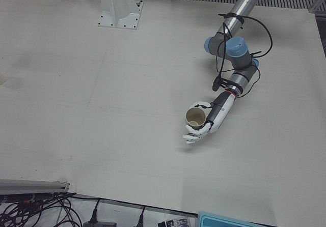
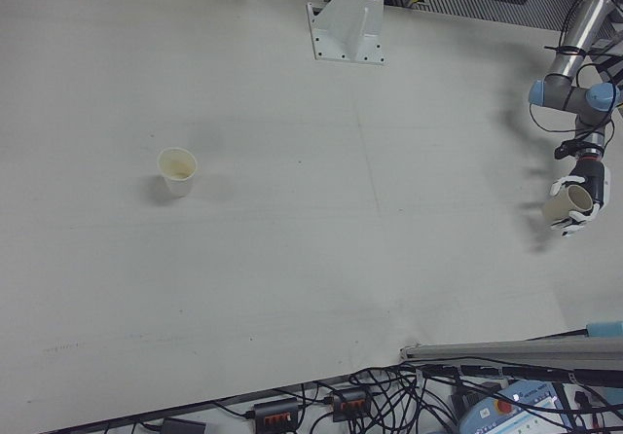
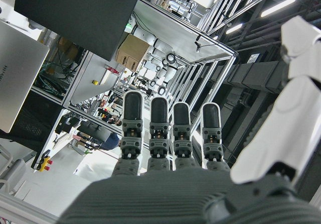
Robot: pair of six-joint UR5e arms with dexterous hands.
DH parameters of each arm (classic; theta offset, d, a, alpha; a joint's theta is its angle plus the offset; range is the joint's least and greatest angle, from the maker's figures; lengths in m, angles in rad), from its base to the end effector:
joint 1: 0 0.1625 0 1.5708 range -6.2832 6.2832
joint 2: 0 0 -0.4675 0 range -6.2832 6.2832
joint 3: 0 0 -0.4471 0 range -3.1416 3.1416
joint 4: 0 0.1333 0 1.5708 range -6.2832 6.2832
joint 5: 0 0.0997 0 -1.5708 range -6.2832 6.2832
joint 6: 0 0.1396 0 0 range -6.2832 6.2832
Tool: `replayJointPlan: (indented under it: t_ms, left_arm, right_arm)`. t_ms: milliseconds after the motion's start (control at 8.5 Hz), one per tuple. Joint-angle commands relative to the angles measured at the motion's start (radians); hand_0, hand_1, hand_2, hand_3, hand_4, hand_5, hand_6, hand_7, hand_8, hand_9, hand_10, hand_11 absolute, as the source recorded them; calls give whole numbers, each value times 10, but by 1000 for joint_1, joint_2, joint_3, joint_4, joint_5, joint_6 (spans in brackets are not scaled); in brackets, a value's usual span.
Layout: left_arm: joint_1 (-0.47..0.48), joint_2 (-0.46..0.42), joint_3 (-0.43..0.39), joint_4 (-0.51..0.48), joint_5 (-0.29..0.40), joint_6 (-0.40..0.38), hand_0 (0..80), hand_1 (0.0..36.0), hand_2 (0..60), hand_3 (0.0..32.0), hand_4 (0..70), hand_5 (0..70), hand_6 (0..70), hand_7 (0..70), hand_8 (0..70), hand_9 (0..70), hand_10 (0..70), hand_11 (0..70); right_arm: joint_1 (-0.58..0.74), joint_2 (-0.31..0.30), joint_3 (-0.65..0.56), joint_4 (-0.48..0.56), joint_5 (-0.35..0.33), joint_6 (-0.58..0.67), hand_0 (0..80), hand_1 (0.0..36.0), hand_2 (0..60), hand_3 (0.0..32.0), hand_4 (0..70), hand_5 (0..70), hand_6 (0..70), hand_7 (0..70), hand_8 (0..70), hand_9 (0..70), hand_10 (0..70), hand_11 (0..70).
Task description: Pour water
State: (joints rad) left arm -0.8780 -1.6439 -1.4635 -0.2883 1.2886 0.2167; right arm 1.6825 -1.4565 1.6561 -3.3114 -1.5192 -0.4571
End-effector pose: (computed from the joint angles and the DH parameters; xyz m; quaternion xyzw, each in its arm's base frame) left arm 0.2736 -0.5992 0.7068 -0.1011 0.7814 -0.5930 0.1661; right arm 0.2103 -0.6143 0.6338 0.2185 -0.6835 0.6891 0.1014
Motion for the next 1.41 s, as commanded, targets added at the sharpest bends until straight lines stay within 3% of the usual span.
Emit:
replayJointPlan:
  t_ms: [0, 118, 235, 353, 471, 588, 706, 824, 1059, 1176, 1294]
  left_arm:
    - [-6, -4, -9, 23, 0, -4, 770, 360, 600, 0, 264, 700, 185, 270, 133, 177, 162, 271]
    - [-6, -5, -9, 27, 1, -5, 779, 360, 600, 0, 266, 700, 186, 272, 135, 179, 163, 273]
    - [-7, -4, -15, 31, 1, -5, 784, 360, 600, 0, 267, 700, 186, 273, 133, 177, 162, 272]
    - [-9, -2, -26, 32, 1, -5, 784, 360, 600, 0, 267, 700, 187, 274, 133, 178, 164, 274]
    - [-15, -2, -34, 35, 1, -7, 784, 360, 600, 0, 267, 700, 187, 274, 133, 178, 163, 274]
    - [-22, 1, -40, 35, 1, -7, 779, 360, 600, 0, 266, 700, 186, 271, 132, 177, 165, 276]
    - [-33, 6, -40, 32, 1, -7, 779, 360, 600, 0, 266, 700, 186, 270, 132, 177, 166, 277]
    - [-36, 6, -40, 32, 1, -7, 784, 360, 600, 0, 267, 700, 186, 270, 131, 176, 167, 279]
    - [-36, 3, -60, 44, 3, -7, 800, 360, 600, 0, 272, 700, 190, 273, 132, 175, 167, 279]
    - [-39, 6, -72, 49, 3, -7, 800, 360, 600, 0, 272, 700, 191, 273, 132, 175, 167, 280]
    - [-48, 7, -74, 49, 3, -7, 800, 360, 600, 0, 271, 700, 190, 270, 131, 174, 169, 283]
  right_arm:
    - [-76, -92, 11, 88, 1, 0, 436, 86, 191, 0, 161, 352, 239, 350, 282, 419, 327, 471]
    - [-78, -120, 5, 139, 2, 8, 431, 82, 168, 0, 150, 292, 208, 281, 243, 355, 293, 428]
    - [-79, -131, -8, 150, 52, 140, 432, 83, 145, 0, 155, 243, 177, 215, 176, 247, 200, 297]
    - [-83, -121, -21, 151, 95, 223, 407, 77, 131, 0, 127, 110, 122, 125, 106, 138, 132, 198]
    - [-99, -107, -31, 150, 96, 230, 390, 73, 127, 0, 130, 42, 81, 83, 59, 71, 98, 147]
    - [-140, -122, -30, 151, 103, 233, 382, 69, 124, 0, 111, 33, 68, 66, 48, 58, 82, 124]
    - [-156, -152, -57, 182, 103, 227, 376, 65, 125, 0, 94, 25, 73, 71, 73, 95, 89, 135]
    - [-167, -156, -112, 247, 103, 232, 370, 62, 124, 0, 101, 19, 76, 70, 69, 89, 82, 124]
    - [-220, -147, -137, 256, 181, 259, 378, 66, 113, 0, 104, 27, 56, 64, 33, 29, 67, 103]
    - [-242, -145, -121, 248, 189, 273, 332, 53, 100, 0, 61, 12, 42, 51, 28, 13, 64, 98]
    - [-259, -150, -83, 242, 188, 212, 367, 64, 115, 0, 73, 7, 46, 59, 20, 9, 41, 65]
